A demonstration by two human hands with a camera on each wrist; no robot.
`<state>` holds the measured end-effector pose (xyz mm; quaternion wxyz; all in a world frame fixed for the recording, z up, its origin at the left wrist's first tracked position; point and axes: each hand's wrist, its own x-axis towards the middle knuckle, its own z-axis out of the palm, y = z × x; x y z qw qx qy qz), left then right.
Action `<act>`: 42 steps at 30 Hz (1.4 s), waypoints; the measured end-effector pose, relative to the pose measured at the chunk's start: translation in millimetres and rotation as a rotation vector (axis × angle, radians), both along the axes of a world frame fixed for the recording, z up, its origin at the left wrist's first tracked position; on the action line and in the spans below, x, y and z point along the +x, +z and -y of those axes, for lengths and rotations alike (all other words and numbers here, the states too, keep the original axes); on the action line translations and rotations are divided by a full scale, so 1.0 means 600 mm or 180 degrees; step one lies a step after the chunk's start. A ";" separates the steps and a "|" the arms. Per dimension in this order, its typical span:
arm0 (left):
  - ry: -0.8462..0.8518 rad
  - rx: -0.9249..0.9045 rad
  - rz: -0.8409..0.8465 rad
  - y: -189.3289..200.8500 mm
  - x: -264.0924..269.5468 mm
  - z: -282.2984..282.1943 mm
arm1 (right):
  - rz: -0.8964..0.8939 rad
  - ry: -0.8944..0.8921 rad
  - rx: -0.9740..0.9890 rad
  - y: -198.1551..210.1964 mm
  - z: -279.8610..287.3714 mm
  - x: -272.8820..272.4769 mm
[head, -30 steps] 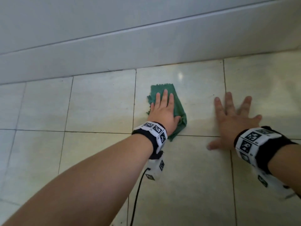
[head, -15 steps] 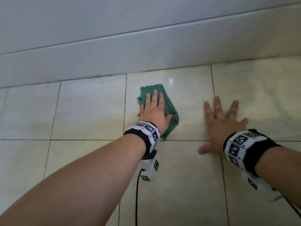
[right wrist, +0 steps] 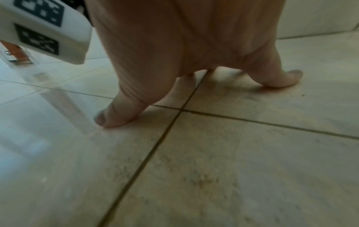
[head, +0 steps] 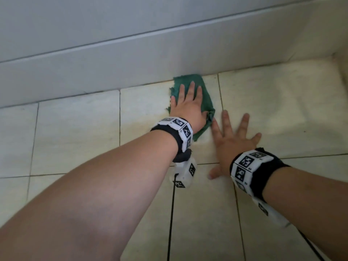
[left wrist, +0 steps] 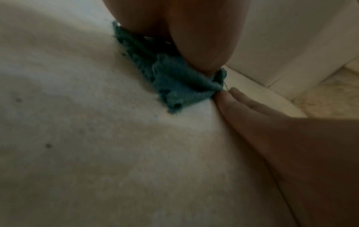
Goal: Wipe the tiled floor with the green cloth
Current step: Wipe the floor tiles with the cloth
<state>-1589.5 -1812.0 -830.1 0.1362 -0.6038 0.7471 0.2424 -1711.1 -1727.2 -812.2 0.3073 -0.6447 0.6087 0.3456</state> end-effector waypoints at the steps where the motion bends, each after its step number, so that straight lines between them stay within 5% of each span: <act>1: -0.0036 -0.0012 -0.0028 -0.001 -0.005 -0.001 | -0.0010 0.0005 0.0004 -0.002 0.000 0.001; 10: -0.0595 0.0167 -0.0184 0.016 -0.048 0.017 | 0.0109 0.0081 -0.0102 0.005 -0.027 -0.017; 17: 0.0522 -0.0118 0.0168 0.000 -0.015 0.027 | 0.0185 0.0257 0.0069 -0.004 -0.097 -0.044; 21: -0.0289 0.0036 0.0179 0.014 -0.080 -0.020 | 0.0155 0.0261 0.0150 0.000 -0.084 -0.035; 24: -0.0375 0.0087 0.0003 0.013 -0.089 -0.052 | 0.0220 0.0265 0.0131 0.007 -0.089 -0.040; 33: 0.1259 0.0064 0.0514 0.004 0.195 -0.054 | 0.0303 0.0461 0.0074 0.005 -0.112 -0.057; 42: 0.0109 -0.0030 0.0161 -0.002 0.007 -0.127 | 0.0113 0.0499 0.0062 0.001 -0.103 -0.047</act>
